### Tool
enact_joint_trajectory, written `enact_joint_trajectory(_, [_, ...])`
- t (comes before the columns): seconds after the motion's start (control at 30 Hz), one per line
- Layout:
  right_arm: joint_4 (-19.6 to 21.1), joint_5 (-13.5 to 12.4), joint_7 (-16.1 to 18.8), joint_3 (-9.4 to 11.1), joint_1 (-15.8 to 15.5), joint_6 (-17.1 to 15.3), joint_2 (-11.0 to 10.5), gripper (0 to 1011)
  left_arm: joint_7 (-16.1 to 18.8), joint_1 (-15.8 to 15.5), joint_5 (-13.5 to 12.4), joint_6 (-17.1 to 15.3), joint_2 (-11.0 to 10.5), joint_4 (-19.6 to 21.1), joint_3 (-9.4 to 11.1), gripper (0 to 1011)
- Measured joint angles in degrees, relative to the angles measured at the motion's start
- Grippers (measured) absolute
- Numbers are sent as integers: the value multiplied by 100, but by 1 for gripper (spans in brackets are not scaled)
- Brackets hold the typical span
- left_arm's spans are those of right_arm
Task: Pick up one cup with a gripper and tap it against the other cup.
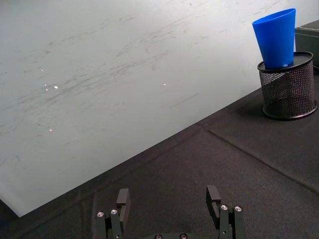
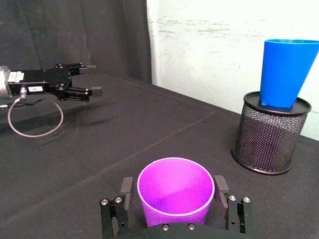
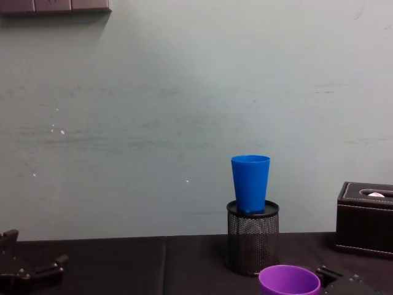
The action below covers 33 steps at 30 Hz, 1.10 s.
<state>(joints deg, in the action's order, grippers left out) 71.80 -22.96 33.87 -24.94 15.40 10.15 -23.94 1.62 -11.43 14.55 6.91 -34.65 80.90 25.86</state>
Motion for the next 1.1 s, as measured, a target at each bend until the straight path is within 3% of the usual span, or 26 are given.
enact_joint_trajectory(0.27, [7, -7, 2, 0, -9, 0, -11, 978, 0, 0, 0, 0, 0, 0, 0, 1000])
enact_joint_trajectory(0.53, [14, -17, 3, 1, -17, 1, -20, 792, 0, 0, 0, 0, 0, 0, 0, 1000])
enact_joint_trajectory(1.1, [22, -34, 4, 2, -25, 6, -26, 716, 0, 0, 0, 0, 0, 0, 0, 1000])
